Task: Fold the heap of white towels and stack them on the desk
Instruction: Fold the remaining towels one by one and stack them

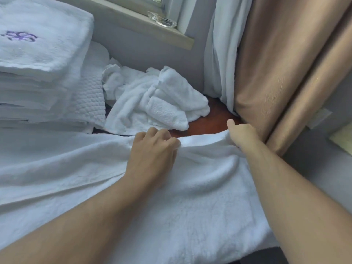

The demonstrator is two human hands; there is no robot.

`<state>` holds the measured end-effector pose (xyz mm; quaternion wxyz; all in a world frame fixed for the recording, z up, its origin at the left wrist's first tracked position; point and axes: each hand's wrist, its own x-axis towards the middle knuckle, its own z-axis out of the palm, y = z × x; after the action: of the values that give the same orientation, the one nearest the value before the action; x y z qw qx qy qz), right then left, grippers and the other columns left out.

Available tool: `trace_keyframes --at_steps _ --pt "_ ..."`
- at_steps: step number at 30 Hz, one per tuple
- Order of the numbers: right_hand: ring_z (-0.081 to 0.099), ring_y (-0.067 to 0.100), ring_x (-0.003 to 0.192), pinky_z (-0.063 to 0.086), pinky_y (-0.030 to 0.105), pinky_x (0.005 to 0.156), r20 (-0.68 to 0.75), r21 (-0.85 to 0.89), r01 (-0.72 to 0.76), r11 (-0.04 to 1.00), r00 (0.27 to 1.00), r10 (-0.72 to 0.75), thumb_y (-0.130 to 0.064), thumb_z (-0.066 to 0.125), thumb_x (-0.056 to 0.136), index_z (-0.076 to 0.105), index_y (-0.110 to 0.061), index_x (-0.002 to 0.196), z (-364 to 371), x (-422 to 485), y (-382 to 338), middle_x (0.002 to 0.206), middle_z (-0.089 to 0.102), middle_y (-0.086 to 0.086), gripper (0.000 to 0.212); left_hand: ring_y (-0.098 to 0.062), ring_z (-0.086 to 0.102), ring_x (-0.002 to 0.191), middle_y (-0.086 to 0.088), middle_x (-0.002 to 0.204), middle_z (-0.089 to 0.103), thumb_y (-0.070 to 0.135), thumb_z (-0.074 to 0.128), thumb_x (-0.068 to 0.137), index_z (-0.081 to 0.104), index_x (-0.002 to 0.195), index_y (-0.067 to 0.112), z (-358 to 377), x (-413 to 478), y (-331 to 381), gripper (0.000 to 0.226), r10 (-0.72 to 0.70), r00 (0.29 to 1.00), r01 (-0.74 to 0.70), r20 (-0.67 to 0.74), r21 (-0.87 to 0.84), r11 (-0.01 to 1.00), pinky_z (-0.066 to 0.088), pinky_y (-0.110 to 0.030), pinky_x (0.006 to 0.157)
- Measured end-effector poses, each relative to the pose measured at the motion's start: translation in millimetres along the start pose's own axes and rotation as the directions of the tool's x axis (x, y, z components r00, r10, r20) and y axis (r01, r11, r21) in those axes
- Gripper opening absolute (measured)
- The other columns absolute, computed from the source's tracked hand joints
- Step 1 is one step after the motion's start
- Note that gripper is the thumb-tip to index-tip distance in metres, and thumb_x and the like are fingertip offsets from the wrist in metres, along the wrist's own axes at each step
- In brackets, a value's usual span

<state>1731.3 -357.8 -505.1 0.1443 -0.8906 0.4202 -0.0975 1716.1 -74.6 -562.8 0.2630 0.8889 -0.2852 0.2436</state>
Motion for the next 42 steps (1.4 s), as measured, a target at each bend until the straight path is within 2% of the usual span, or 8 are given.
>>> trace_keyframes --at_steps 8,15,18,21,25,32,37,42 --pt "0.061 0.023 0.061 0.046 0.024 0.052 0.233 0.31 -0.339 0.888 0.933 0.274 -0.021 0.056 0.09 0.062 -0.011 0.086 18 32 -21 0.081 0.065 0.011 0.012 -0.024 0.048 0.085 0.006 0.089 0.058 0.029 0.066 0.095 0.076 0.09 0.033 -2 9 -3 0.011 -0.037 0.998 0.029 -0.049 -0.151 0.988 0.035 -0.037 0.073" --pt "0.059 0.027 0.117 0.041 0.031 0.092 -0.519 0.779 0.199 0.594 0.737 0.434 -0.019 0.047 0.103 0.061 0.009 0.123 12 24 -43 0.114 0.063 0.007 0.037 -0.026 0.052 0.078 0.003 0.086 0.058 0.032 0.061 0.098 0.075 0.098 0.03 -8 11 2 0.014 0.03 0.998 -0.043 -0.062 -0.222 0.974 0.037 -0.036 0.066" --pt "0.067 0.03 0.115 0.054 0.038 0.096 0.052 0.999 -0.055 0.001 0.955 0.291 -0.028 0.037 0.107 0.059 0.003 0.13 7 3 -7 0.126 0.067 0.016 0.045 -0.026 0.054 0.074 0.002 0.083 0.057 0.03 0.06 0.098 0.074 0.098 0.027 -13 10 3 0.014 0.067 0.997 -0.073 -0.032 -0.251 0.965 0.036 -0.032 0.059" --pt "0.077 0.029 0.08 0.06 0.033 0.06 0.314 0.948 -0.307 -0.081 0.944 0.099 -0.04 0.042 0.102 0.063 -0.005 0.118 1 -16 38 0.094 0.078 0.013 0.044 -0.022 0.057 0.076 0.007 0.087 0.054 0.037 0.056 0.098 0.071 0.103 0.033 -13 7 4 0.015 0.089 0.996 -0.076 0.029 -0.305 0.949 0.039 -0.031 0.056" --pt "0.067 0.04 0.107 0.055 0.05 0.089 0.407 0.909 -0.377 -0.179 0.895 0.181 -0.037 0.051 0.097 0.053 -0.001 0.125 -8 -8 53 0.121 0.066 0.023 0.045 -0.013 0.059 0.108 0.016 0.113 0.059 0.061 0.058 0.091 0.05 0.132 0.047 -8 6 -1 0.044 0.086 0.958 -0.024 0.275 -0.222 0.975 0.036 -0.029 0.069" --pt "0.072 0.031 0.097 0.056 0.042 0.09 0.208 0.971 -0.196 -0.134 0.974 0.088 -0.027 0.049 0.097 0.06 -0.011 0.089 -44 -5 56 0.087 0.068 0.009 0.021 -0.02 0.06 0.084 0.008 0.086 0.057 0.054 0.046 0.095 0.066 0.104 0.037 -16 7 4 0.028 0.1 0.978 -0.065 0.184 -0.187 0.98 0.037 -0.031 0.059" --pt "0.061 0.022 0.058 0.05 0.027 0.058 0.261 0.905 -0.308 0.293 0.947 0.19 -0.022 0.056 0.092 0.061 -0.011 0.087 -20 -25 67 0.065 0.062 0.005 0.013 -0.016 0.057 0.089 0.01 0.086 0.059 0.058 0.043 0.095 0.064 0.096 0.033 -17 8 1 0.032 0.133 0.949 -0.078 0.284 -0.197 0.977 0.04 -0.031 0.061" --pt "0.063 0.027 0.068 0.052 0.031 0.055 -0.04 0.982 -0.046 0.185 0.9 0.433 -0.019 0.053 0.075 0.067 -0.01 0.08 -7 -32 85 0.074 0.066 0.007 0.017 -0.012 0.058 0.096 0.016 0.099 0.062 0.051 0.057 0.092 0.06 0.117 0.047 -25 5 6 0.025 0.248 0.917 -0.184 0.313 -0.218 0.958 0.045 -0.03 0.067"
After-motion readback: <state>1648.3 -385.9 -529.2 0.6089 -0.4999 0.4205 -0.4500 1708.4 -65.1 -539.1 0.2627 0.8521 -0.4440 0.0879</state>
